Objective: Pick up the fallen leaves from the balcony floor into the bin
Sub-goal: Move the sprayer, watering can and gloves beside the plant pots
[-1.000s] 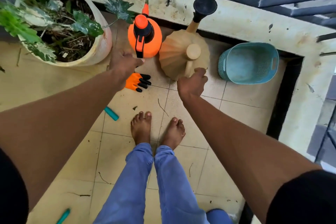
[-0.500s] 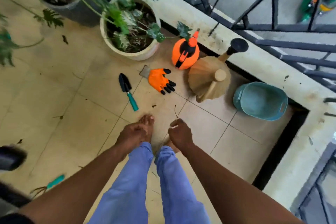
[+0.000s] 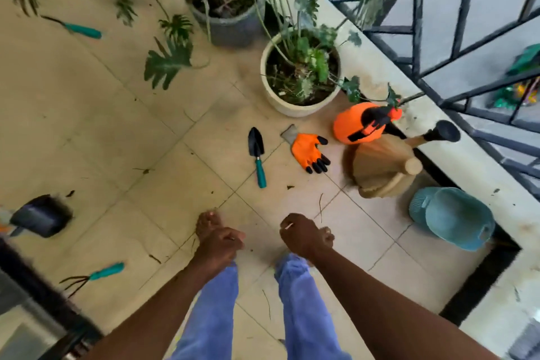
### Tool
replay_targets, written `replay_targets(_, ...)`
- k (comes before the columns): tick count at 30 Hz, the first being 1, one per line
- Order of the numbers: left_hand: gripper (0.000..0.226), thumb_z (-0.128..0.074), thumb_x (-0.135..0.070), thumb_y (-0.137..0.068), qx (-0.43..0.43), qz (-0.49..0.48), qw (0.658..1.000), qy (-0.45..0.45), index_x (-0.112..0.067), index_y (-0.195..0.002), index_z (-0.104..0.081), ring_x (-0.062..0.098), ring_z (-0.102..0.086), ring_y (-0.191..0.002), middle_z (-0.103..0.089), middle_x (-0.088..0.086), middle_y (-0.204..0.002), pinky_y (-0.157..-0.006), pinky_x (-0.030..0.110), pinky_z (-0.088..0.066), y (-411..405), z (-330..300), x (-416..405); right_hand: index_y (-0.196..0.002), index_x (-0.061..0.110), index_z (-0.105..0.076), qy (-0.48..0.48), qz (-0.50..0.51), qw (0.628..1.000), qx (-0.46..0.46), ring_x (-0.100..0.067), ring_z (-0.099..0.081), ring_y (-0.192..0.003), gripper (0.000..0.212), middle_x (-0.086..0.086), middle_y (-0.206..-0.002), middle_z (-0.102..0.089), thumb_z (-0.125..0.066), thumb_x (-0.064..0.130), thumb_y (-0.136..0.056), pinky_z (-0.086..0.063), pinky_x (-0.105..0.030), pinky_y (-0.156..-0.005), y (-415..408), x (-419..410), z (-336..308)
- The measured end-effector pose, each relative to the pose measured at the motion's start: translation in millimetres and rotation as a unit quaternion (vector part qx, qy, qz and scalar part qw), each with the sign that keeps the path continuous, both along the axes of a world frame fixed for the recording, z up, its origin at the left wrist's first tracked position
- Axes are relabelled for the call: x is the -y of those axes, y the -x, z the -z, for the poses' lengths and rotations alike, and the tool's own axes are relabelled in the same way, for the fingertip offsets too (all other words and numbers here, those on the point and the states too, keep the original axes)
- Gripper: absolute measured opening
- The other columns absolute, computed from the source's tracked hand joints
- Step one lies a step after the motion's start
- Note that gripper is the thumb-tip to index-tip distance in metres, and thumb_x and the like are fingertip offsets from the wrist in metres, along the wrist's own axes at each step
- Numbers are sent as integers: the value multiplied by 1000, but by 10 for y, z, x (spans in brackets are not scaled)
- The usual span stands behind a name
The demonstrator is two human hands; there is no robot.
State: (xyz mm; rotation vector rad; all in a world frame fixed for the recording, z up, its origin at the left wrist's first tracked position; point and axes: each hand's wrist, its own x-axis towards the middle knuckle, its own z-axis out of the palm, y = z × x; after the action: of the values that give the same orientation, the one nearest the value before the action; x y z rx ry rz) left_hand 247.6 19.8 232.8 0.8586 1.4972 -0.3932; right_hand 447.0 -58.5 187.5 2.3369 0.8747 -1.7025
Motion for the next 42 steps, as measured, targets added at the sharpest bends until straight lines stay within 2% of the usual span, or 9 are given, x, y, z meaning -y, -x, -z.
replay_targets(2,17,-62,-33,-63,-20,11,1000,-10,-32,-79,-69,29,-67,-97,-70,5,-93,-93,43,-55,294,96,-83,-116,18,-68,1,-9,1000,12,-25,-62,-112,25,-5,-122,-68,-60,24,-94,-46,-25,-89,140,-126,55)
replay_targets(6,39,-62,-52,-54,-23,23,999,11,-46,-91,-73,35,-70,-103,-74,9,-110,-94,52,-56,972,600,-135,-114,26,-66,3,-47,998,36,-26,-63,-114,29,-3,-120,-68,-59,32,-87,-48,-28,-92,166,-392,134)
replay_targets(12,25,-66,-35,-58,-39,-18,999,15,-31,-81,-76,24,-68,-84,-76,-2,-85,-73,30,-47,1089,610,-551,-121,20,-66,-22,-68,993,90,-30,-60,-120,30,-6,-128,-67,-61,26,-92,-48,-32,-94,-32,-728,747)
replay_targets(19,35,-62,-38,-58,-21,-41,998,32,-25,-89,-74,23,-66,-77,-78,6,-94,-83,40,-56,1089,1301,-666,-124,21,-60,-23,-119,985,126,-32,-59,-116,31,-11,-126,-62,-56,28,-95,-48,-34,-85,-214,-1031,1697)
replay_targets(23,35,-60,-38,-60,-16,-58,998,34,-27,-91,-73,25,-72,-91,-77,6,-98,-91,43,-55,1031,1646,-686,-122,17,-60,-22,-128,976,174,-35,-61,-112,29,-11,-123,-63,-57,27,-95,-49,-34,-80,-325,-1200,2155)
replay_targets(27,33,-71,-31,-68,-11,-89,995,41,-20,-99,-75,28,-72,-93,-76,11,-100,-83,38,-55,961,2039,-646,-118,11,-61,-27,-158,963,215,-38,-61,-112,26,-18,-119,-63,-54,27,-99,-44,-35,-77,-426,-1366,2575)
replay_targets(31,28,-68,-29,-67,-6,-129,990,61,-23,-94,-71,24,-71,-92,-75,11,-106,-82,34,-53,866,2313,-573,-112,17,-63,-41,-147,972,179,-36,-63,-102,38,-12,-111,-67,-53,50,-97,-45,-32,-71,-229,-1525,2874)
replay_targets(35,10,-63,-8,-95,3,-165,984,71,-15,-97,-71,23,-66,-88,-74,9,-98,-75,29,-48,839,2541,-456,-109,24,-60,-33,-141,976,160,-24,-62,-86,55,0,-97,-63,-55,73,-85,-53,-36,-71,124,-1598,3122)
replay_targets(42,29,-68,-30,-64,4,-197,978,71,-22,-91,-74,25,-73,-91,-77,10,-102,-74,31,-53,967,2505,-451,-108,17,-55,-19,-68,984,162,-23,-67,-84,34,-3,-97,-61,-73,39,-89,-59,-36,-71,256,-1734,3270)
